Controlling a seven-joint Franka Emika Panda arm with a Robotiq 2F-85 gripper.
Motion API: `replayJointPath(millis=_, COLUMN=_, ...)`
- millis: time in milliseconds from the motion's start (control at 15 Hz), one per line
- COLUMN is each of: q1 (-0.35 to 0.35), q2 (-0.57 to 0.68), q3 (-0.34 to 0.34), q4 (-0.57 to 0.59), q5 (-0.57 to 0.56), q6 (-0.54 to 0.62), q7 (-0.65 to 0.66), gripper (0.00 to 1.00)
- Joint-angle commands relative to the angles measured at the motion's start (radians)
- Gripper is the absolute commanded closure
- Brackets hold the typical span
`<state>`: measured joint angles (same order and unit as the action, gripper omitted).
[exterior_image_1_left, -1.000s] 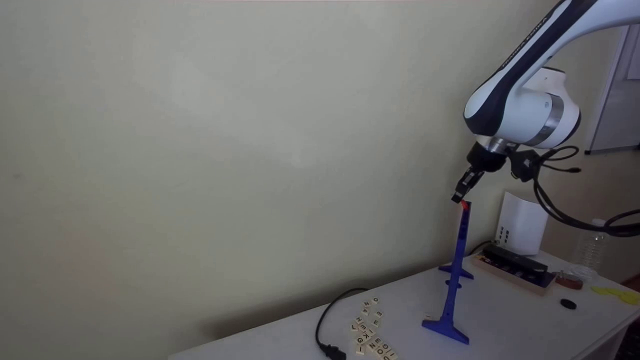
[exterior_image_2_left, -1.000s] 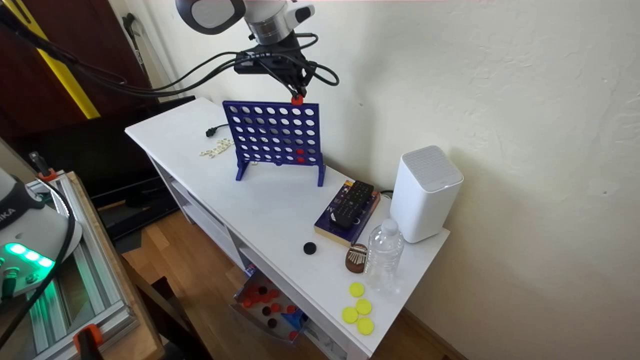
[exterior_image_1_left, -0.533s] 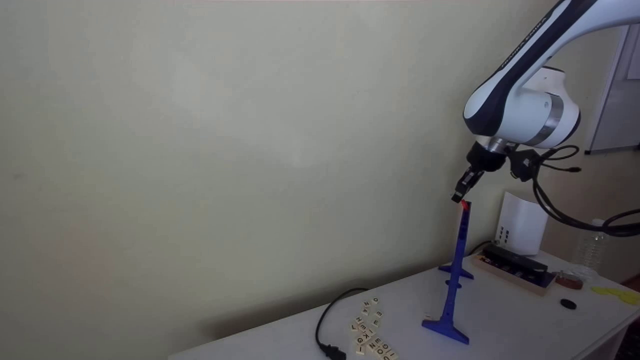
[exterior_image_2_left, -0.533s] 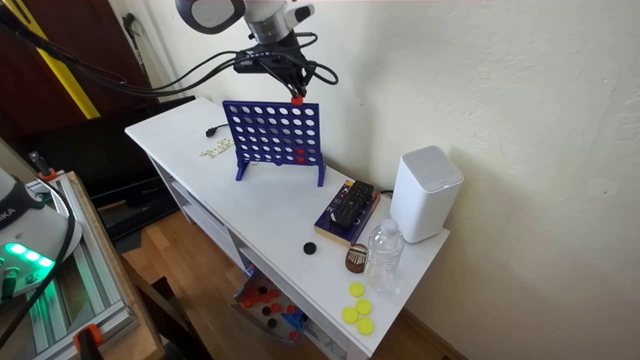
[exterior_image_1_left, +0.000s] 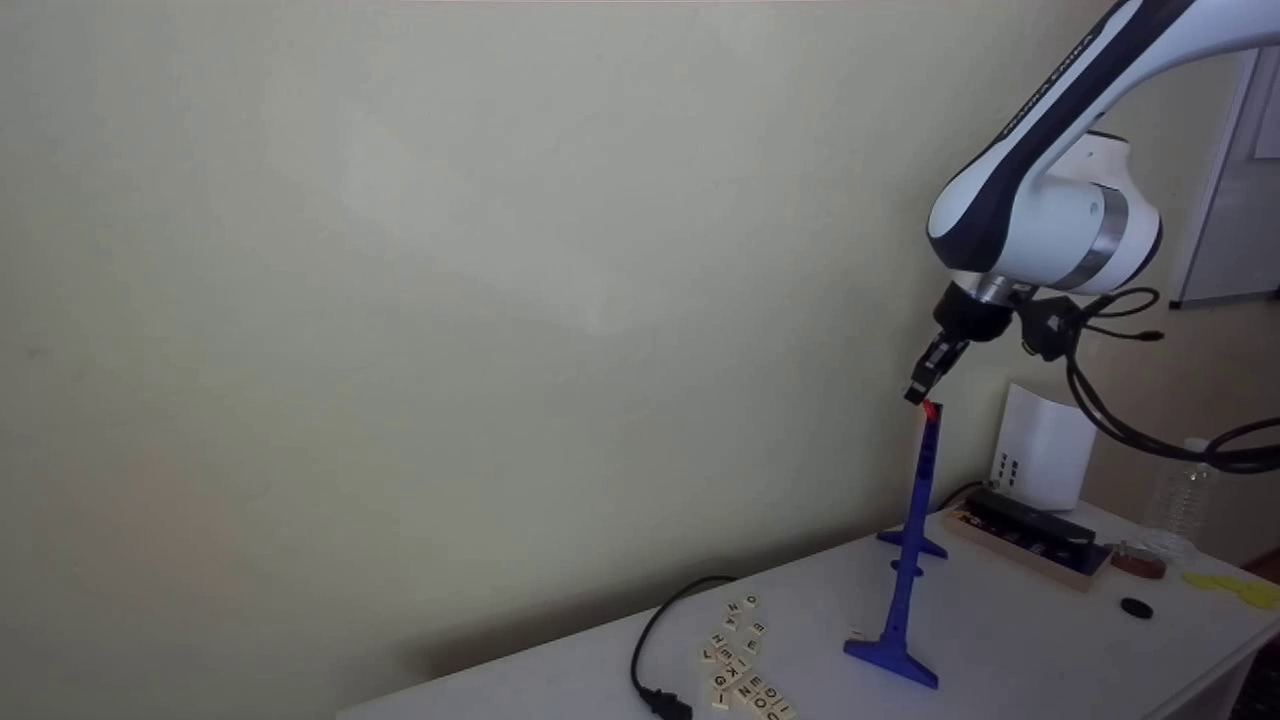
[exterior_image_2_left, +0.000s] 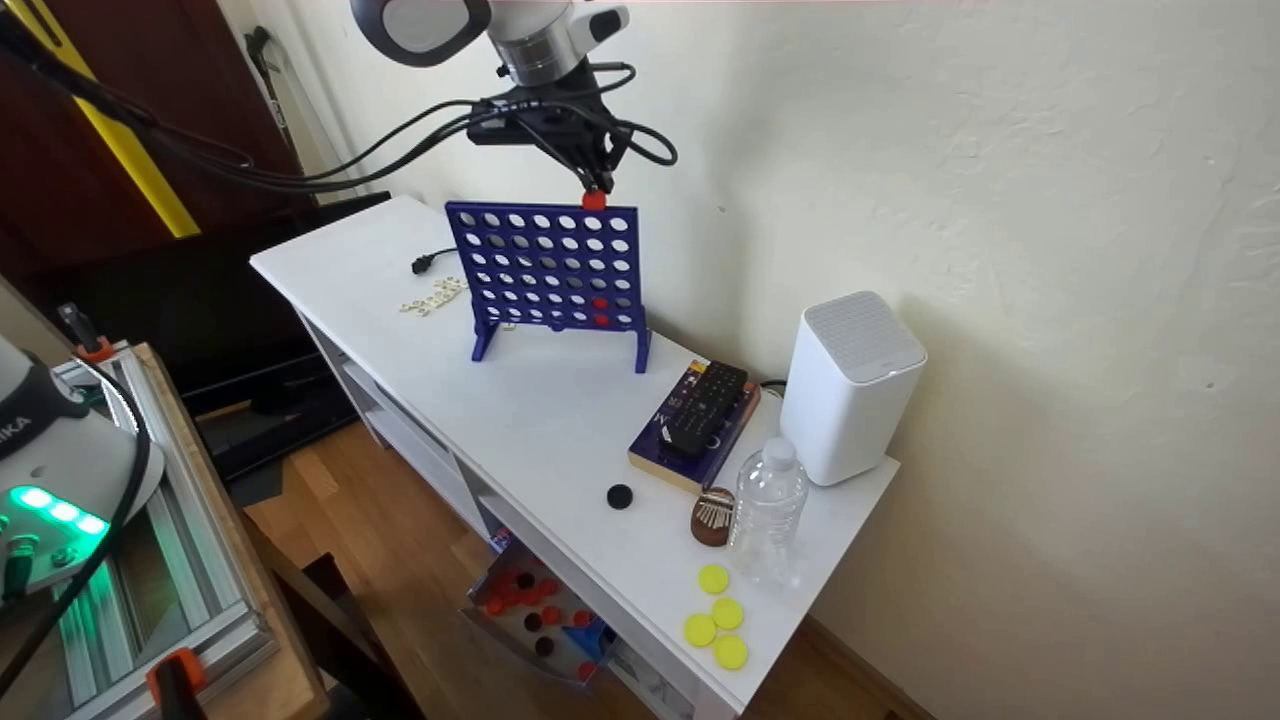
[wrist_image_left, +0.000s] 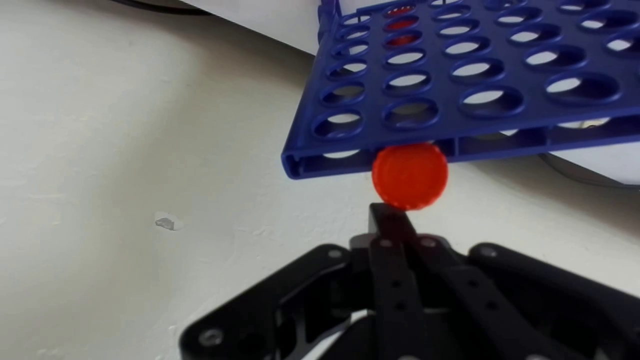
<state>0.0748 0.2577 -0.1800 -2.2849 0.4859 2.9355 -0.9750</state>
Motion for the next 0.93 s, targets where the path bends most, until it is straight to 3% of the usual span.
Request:
replayJointPath(millis=0, q1=0.031, q2=-0.026, q3=-0.035, q4=-0.011, q5=-0.048, q6=-0.029, q7=0.041, gripper=1.0)
replayJointPath(millis=867, q1=0.081, q2=-0.04, q3=-0.093, q4=-0.014, q5=-0.083, q6=-0.077, q7=0.055, gripper=1.0)
